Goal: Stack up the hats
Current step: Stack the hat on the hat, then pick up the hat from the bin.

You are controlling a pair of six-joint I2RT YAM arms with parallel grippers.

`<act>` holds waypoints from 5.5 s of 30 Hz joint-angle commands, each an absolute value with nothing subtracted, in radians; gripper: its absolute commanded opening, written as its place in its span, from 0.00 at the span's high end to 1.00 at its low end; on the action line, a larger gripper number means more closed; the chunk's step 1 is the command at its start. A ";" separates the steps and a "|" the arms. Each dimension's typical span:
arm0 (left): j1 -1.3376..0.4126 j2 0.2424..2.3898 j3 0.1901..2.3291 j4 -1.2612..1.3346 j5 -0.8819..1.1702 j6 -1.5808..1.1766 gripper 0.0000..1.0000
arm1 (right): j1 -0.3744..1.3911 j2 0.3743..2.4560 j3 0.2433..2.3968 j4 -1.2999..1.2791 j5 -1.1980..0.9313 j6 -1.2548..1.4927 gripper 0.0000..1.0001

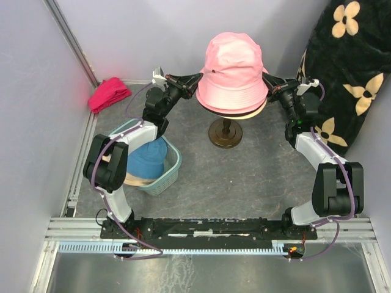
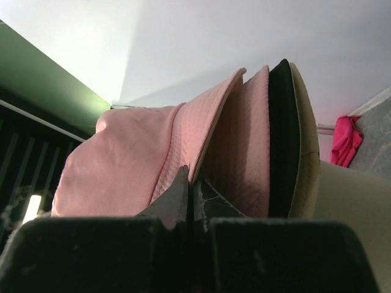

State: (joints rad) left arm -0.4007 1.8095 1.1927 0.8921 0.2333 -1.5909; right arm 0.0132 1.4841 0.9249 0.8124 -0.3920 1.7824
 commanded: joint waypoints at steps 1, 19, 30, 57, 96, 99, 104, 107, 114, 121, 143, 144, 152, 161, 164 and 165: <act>-0.386 1.817 1.150 0.666 0.190 -1.491 0.97 | 0.006 1.519 0.881 0.681 -0.408 1.705 0.99; -0.386 1.813 1.179 0.552 0.177 -1.457 0.97 | 0.005 1.528 0.887 0.668 -0.413 1.693 0.99; -0.386 1.814 1.181 0.532 0.173 -1.451 0.97 | 0.005 1.531 0.892 0.664 -0.412 1.689 0.99; -0.388 1.776 1.209 0.534 0.194 -1.431 0.63 | 0.004 1.462 0.959 0.606 -0.419 1.622 0.62; -0.353 1.571 1.345 0.182 -0.019 -1.228 0.45 | -0.118 1.253 1.060 0.232 -0.349 1.358 0.40; -0.345 1.538 1.388 0.119 -0.062 -1.187 0.45 | -0.130 1.240 1.107 0.198 -0.337 1.331 0.40; -0.328 1.459 1.459 0.012 -0.139 -1.121 0.44 | -0.141 1.206 1.249 0.071 -0.290 1.222 0.40; -0.323 1.399 1.489 -0.064 -0.205 -1.072 0.43 | -0.141 1.197 1.375 -0.012 -0.265 1.137 0.40; -0.321 1.223 1.466 -0.210 -0.400 -0.981 0.42 | -0.111 1.282 1.800 -0.166 -0.291 0.985 0.40; -0.320 1.097 1.419 -0.371 -0.562 -0.973 0.41 | 0.147 1.561 2.388 -0.431 -0.347 0.816 0.40; -0.319 0.811 1.310 -0.704 -0.787 -0.976 0.32 | 0.943 1.783 2.245 -0.605 -0.044 0.416 0.39; -0.319 0.803 1.305 -0.721 -0.786 -0.983 0.32 | 0.957 1.783 2.225 -0.607 -0.021 0.409 0.40; -0.319 0.723 1.211 -0.788 -0.759 -1.075 0.30 | 1.021 1.801 2.070 -0.613 0.044 0.424 0.38; -0.318 0.685 1.158 -0.837 -0.757 -1.125 0.29 | 1.024 1.824 1.962 -0.559 0.000 0.488 0.35; -0.319 0.676 1.152 -0.851 -0.763 -1.132 0.29 | 1.024 1.844 1.966 -0.554 -0.007 0.502 0.34; -0.319 0.674 1.152 -0.857 -0.765 -1.133 0.29 | 1.026 1.850 1.968 -0.552 -0.006 0.506 0.34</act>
